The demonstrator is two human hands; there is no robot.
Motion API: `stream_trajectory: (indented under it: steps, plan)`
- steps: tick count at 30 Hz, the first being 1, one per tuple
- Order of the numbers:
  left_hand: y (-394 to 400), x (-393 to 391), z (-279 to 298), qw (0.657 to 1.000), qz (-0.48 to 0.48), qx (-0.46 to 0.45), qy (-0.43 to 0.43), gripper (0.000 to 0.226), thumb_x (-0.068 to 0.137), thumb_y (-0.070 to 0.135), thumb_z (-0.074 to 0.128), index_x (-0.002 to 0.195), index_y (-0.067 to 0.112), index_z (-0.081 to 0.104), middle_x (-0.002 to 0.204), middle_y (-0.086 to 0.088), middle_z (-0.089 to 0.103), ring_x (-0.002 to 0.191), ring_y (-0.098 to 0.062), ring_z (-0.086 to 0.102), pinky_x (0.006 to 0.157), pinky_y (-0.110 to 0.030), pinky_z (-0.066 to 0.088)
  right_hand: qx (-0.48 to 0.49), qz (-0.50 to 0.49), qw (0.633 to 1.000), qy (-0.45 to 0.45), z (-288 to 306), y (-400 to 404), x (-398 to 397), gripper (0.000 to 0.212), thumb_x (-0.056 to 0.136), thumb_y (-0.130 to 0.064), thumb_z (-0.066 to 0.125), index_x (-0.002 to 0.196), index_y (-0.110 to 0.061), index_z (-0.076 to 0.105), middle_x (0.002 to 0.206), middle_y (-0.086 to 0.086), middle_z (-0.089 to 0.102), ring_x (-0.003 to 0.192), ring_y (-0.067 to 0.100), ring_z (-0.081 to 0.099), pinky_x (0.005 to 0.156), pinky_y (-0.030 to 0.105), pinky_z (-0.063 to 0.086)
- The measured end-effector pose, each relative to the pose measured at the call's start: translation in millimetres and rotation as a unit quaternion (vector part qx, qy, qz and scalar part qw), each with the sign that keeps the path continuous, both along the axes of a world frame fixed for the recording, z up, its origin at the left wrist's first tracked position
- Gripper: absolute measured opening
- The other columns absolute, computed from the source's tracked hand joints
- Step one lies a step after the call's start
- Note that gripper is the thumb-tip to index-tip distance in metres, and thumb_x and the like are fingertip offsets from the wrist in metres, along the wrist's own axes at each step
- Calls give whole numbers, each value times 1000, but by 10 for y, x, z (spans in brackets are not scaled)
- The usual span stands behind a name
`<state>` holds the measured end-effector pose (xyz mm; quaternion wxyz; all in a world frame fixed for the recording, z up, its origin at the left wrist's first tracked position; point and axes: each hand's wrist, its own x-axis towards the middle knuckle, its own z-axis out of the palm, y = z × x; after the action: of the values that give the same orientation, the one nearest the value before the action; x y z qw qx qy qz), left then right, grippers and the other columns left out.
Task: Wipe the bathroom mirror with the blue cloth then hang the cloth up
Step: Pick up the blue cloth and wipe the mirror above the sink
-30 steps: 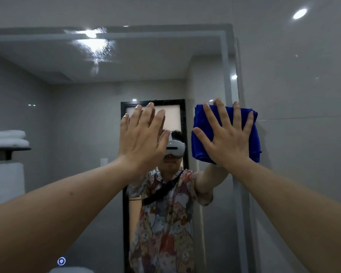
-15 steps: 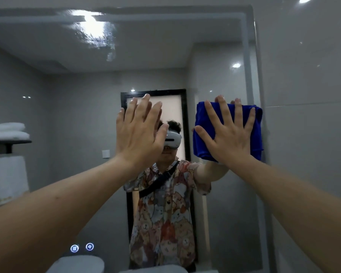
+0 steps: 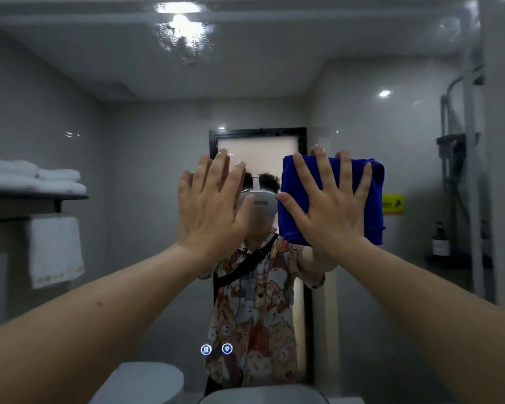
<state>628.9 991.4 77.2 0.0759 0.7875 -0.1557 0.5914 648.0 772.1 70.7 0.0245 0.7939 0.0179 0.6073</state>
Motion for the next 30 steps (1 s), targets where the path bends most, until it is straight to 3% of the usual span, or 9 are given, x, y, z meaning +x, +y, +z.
stream_trajectory:
  steps: [19, 30]
  plan:
    - [2092, -52, 16, 997, 58, -44, 7, 65, 94, 55, 36, 153, 27, 37, 168, -5, 21, 155, -30, 12, 124, -56, 12, 27, 3, 1000, 9, -26, 1560, 56, 78, 99, -78, 19, 164, -38, 8, 173, 4, 13, 156, 43, 9, 121, 71, 2]
    - [2906, -20, -99, 997, 55, -43, 24, 63, 96, 56, 36, 153, 27, 36, 168, -6, 21, 156, -29, 12, 124, -56, 11, -19, 30, 999, 32, -65, 2896, 71, 81, 97, -79, 9, 165, -36, 8, 174, 6, 7, 156, 45, 5, 121, 70, -2]
